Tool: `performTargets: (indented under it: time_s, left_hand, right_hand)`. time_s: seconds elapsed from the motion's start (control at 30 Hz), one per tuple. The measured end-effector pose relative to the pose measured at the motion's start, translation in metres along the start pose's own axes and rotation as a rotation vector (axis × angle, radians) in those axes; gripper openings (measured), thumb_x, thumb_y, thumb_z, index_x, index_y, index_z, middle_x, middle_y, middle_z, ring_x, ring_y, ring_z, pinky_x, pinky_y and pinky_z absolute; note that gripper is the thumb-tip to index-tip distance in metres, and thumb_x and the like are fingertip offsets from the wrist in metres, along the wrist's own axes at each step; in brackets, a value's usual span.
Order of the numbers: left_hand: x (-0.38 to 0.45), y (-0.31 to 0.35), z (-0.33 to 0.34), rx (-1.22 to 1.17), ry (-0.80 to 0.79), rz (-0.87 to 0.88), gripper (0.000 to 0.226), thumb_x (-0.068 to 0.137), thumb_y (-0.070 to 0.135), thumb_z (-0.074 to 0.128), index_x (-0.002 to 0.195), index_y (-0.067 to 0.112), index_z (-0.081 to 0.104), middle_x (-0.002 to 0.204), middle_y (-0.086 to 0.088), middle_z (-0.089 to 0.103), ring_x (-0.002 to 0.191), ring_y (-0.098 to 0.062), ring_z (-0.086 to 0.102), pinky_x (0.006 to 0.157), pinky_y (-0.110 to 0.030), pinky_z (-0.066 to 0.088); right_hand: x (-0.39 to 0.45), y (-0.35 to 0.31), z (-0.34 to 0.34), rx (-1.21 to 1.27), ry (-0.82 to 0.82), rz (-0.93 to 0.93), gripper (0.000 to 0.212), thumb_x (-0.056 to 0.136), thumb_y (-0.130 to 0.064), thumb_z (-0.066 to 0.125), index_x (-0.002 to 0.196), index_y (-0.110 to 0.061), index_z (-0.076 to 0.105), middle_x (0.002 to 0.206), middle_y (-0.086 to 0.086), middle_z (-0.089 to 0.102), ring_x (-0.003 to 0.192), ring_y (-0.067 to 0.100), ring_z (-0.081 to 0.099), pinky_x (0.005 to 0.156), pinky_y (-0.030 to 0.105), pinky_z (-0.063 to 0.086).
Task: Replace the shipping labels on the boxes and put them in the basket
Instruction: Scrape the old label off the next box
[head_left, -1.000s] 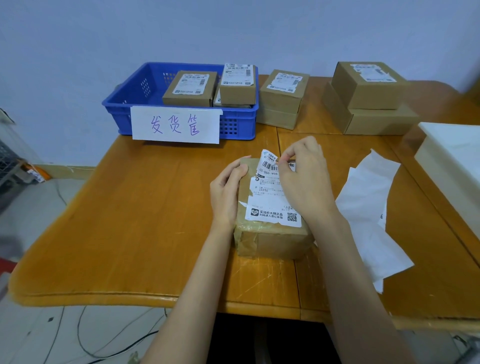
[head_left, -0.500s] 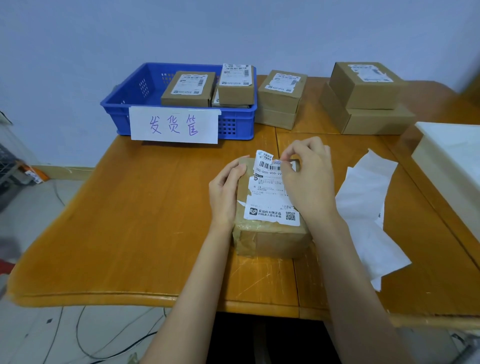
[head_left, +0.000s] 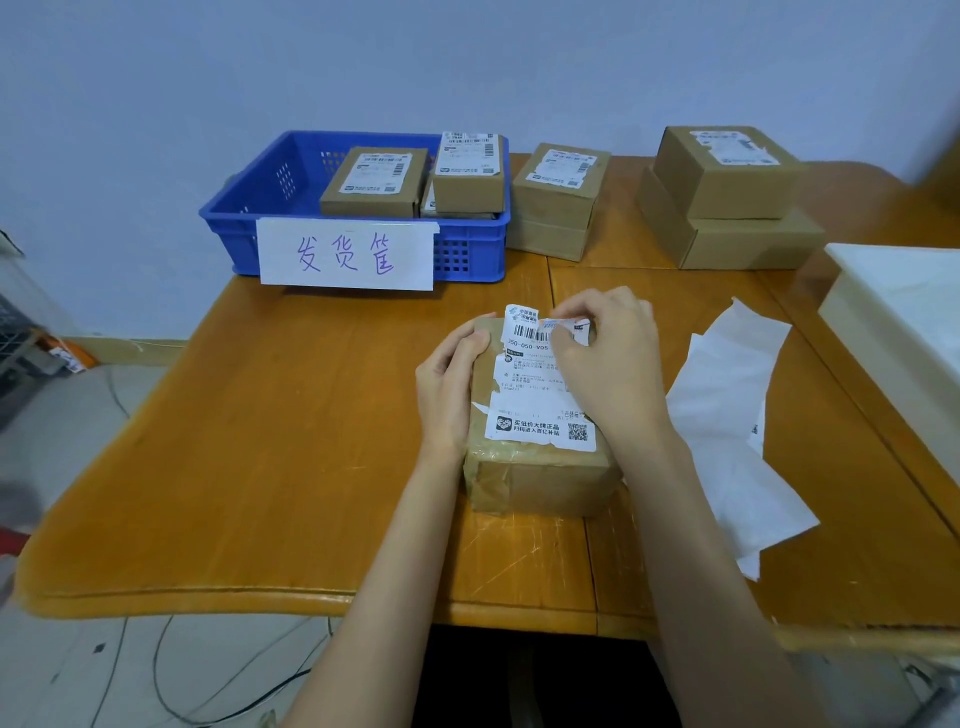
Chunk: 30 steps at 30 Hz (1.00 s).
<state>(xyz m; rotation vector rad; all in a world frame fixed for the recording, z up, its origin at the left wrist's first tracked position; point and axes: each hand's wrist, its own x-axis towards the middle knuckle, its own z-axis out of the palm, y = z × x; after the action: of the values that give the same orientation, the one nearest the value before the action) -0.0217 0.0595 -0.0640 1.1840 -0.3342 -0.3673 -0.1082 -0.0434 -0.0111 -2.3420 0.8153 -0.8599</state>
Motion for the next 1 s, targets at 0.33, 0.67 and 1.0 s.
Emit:
performTargets:
  time_s: [0.33, 0.67, 1.0]
  left_hand:
    - [0.0009, -0.0022, -0.0005, 0.022, -0.002, -0.005, 0.021, 0.097, 0.014, 0.058, 0.11, 0.013, 0.074, 0.104, -0.007, 0.075, 0.089, -0.013, 0.066, 0.071, -0.021, 0.05]
    - [0.0004, -0.0011, -0.0004, 0.006, 0.005, -0.005, 0.02, 0.096, 0.012, 0.058, 0.108, 0.014, 0.074, 0.104, -0.002, 0.075, 0.093, -0.013, 0.068, 0.075, -0.02, 0.051]
    - [0.002, -0.0031, -0.0011, 0.028, 0.011, 0.014, 0.026, 0.096, 0.012, 0.058, 0.117, 0.005, 0.071, 0.111, -0.008, 0.074, 0.098, -0.014, 0.068, 0.077, -0.019, 0.052]
  right_hand:
    - [-0.0026, 0.0012, -0.0012, -0.019, 0.093, -0.028, 0.009, 0.091, -0.022, 0.064, 0.085, -0.028, 0.068, 0.089, -0.018, 0.053, 0.101, 0.002, 0.031, 0.08, 0.019, 0.018]
    - [-0.0037, -0.0013, -0.003, -0.027, 0.111, 0.132, 0.03, 0.088, -0.029, 0.065, 0.118, -0.027, 0.058, 0.104, -0.01, 0.051, 0.107, 0.011, 0.042, 0.088, 0.027, 0.033]
    - [-0.0048, 0.0046, -0.0001, -0.054, 0.165, 0.063, 0.006, 0.094, -0.015, 0.056, 0.088, -0.015, 0.058, 0.097, -0.007, 0.045, 0.1, 0.008, 0.03, 0.083, 0.018, 0.029]
